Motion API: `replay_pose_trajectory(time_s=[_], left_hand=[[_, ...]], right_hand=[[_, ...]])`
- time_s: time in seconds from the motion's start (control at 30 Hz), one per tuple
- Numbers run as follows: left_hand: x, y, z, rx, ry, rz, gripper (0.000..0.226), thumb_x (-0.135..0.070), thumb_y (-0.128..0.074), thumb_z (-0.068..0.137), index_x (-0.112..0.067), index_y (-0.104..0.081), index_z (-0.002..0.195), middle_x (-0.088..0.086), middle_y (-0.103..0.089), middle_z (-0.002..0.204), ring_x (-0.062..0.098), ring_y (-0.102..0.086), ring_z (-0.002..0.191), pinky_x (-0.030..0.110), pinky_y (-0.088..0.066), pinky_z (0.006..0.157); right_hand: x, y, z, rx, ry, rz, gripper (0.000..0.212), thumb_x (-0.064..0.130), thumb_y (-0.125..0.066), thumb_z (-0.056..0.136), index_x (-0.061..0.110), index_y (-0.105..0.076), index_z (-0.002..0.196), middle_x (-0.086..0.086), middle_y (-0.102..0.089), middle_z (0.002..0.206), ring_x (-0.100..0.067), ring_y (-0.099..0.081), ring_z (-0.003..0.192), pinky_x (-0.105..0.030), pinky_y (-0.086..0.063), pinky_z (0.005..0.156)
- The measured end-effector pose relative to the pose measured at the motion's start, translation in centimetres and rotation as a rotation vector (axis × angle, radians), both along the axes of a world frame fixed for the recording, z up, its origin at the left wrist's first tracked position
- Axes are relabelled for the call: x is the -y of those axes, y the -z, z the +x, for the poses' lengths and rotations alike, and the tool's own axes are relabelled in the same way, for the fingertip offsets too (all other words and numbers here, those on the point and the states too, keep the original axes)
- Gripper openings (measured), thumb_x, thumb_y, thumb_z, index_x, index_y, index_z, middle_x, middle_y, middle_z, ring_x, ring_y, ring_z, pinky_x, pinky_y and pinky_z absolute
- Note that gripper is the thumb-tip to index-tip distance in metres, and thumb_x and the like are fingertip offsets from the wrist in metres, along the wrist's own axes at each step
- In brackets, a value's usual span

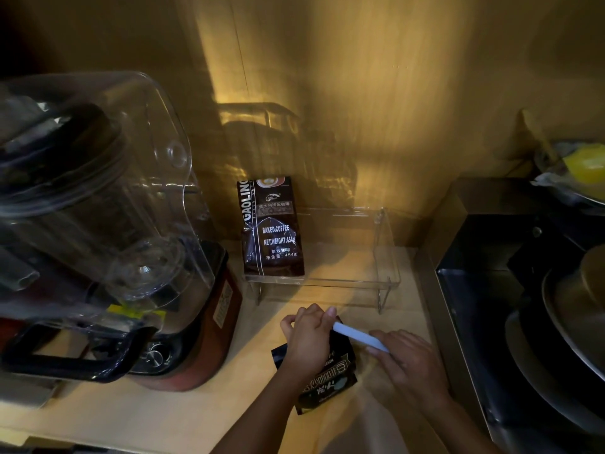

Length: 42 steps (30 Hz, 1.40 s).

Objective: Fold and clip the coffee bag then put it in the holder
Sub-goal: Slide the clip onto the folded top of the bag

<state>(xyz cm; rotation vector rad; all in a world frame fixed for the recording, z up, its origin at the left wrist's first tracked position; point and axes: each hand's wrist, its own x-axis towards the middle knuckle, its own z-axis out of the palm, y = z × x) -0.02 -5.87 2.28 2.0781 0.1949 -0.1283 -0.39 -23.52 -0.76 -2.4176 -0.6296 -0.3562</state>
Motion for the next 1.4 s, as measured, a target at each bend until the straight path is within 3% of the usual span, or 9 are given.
replay_pose_trajectory(time_s=[0.33, 0.5, 0.63, 0.77, 0.87, 1.03, 1.17, 1.27, 1.4], left_hand=[[-0.2, -0.2, 0.5, -0.075, -0.085, -0.123, 0.035, -0.031, -0.036, 0.096, -0.024, -0.047, 0.063, -0.008, -0.041, 0.068, 0.003, -0.035, 0.079, 0.03, -0.015, 0.078], [-0.5, 0.4, 1.0, 0.035, -0.048, 0.051, 0.033, -0.032, -0.034, 0.096, -0.021, -0.054, 0.072, -0.01, -0.044, 0.069, -0.003, -0.036, 0.079, 0.024, -0.013, 0.073], [-0.8, 0.1, 1.5, 0.05, 0.022, 0.076, 0.031, -0.032, -0.039, 0.095, -0.029, -0.052, 0.066, -0.011, -0.046, 0.073, 0.008, -0.038, 0.086, 0.026, -0.013, 0.067], [-1.4, -0.6, 1.9, -0.012, 0.187, 0.082, 0.018, -0.03, -0.057, 0.086, -0.035, -0.062, 0.069, -0.013, -0.048, 0.081, 0.017, -0.042, 0.094, 0.032, -0.024, 0.08], [-2.5, -0.5, 1.8, -0.077, 0.286, 0.132, 0.016, -0.014, -0.067, 0.078, -0.029, -0.067, 0.083, -0.007, -0.051, 0.09, 0.019, -0.047, 0.099, 0.034, -0.04, 0.088], [-2.7, -0.3, 0.5, 0.033, 0.088, 0.061, 0.035, 0.005, -0.06, 0.076, -0.03, -0.057, 0.07, -0.007, -0.056, 0.074, 0.01, -0.052, 0.076, 0.009, -0.037, 0.062], [-2.4, -0.1, -0.1, 0.103, 0.036, 0.077, 0.04, 0.002, -0.06, 0.077, -0.034, -0.045, 0.067, 0.0, -0.061, 0.079, 0.01, -0.053, 0.075, 0.01, -0.037, 0.06], [-2.3, 0.0, -0.4, 0.214, 0.038, 0.168, 0.025, 0.002, -0.058, 0.079, -0.022, -0.053, 0.072, -0.001, -0.057, 0.081, 0.014, -0.05, 0.078, 0.012, -0.035, 0.062], [-2.5, 0.0, -0.8, 0.299, 0.029, 0.24, 0.017, 0.007, -0.055, 0.079, -0.009, -0.056, 0.072, 0.002, -0.057, 0.079, 0.026, -0.055, 0.089, 0.029, -0.041, 0.075]], right_hand=[[-0.4, -0.3, 0.1, -0.212, 0.1, 0.411, 0.015, 0.026, -0.064, 0.079, 0.015, -0.069, 0.088, -0.003, -0.069, 0.077, -0.007, -0.059, 0.071, -0.021, -0.045, 0.063], [0.3, -1.5, 1.7, -0.721, -0.053, 0.579, 0.016, 0.007, -0.072, 0.071, 0.022, -0.068, 0.071, -0.005, -0.058, 0.084, -0.013, -0.058, 0.059, -0.03, -0.044, 0.051], [1.4, -1.4, 2.1, -1.009, -0.151, 0.355, 0.009, 0.015, -0.076, 0.07, 0.022, -0.069, 0.068, -0.009, -0.057, 0.082, -0.013, -0.057, 0.055, -0.023, -0.039, 0.041], [1.9, -1.3, 2.5, -0.825, -0.105, 0.256, 0.006, 0.013, -0.072, 0.074, 0.018, -0.069, 0.071, -0.009, -0.059, 0.079, -0.025, -0.058, 0.074, -0.037, -0.046, 0.07], [2.2, -1.3, 2.5, -0.667, -0.041, 0.336, 0.004, 0.008, -0.069, 0.075, 0.012, -0.069, 0.074, -0.009, -0.059, 0.082, -0.008, -0.057, 0.078, -0.019, -0.044, 0.072], [2.6, -1.6, 3.1, -0.648, -0.137, 0.104, 0.002, 0.017, -0.067, 0.078, 0.016, -0.069, 0.079, 0.004, -0.058, 0.08, -0.015, -0.059, 0.08, -0.026, -0.045, 0.075], [2.1, -2.1, 3.6, -0.637, -0.181, -0.049, 0.026, 0.021, -0.063, 0.082, 0.024, -0.064, 0.108, 0.001, -0.063, 0.103, -0.014, -0.058, 0.094, -0.033, -0.047, 0.088], [1.9, -2.8, 3.6, -0.614, -0.238, -0.114, 0.052, 0.029, -0.059, 0.084, 0.056, -0.036, 0.122, 0.022, -0.057, 0.101, 0.004, -0.053, 0.083, -0.011, -0.042, 0.071], [1.8, -3.9, 4.2, -0.651, -0.196, -0.158, 0.036, 0.036, -0.061, 0.082, 0.055, -0.043, 0.107, 0.017, -0.057, 0.091, -0.003, -0.055, 0.079, -0.023, -0.048, 0.068]])
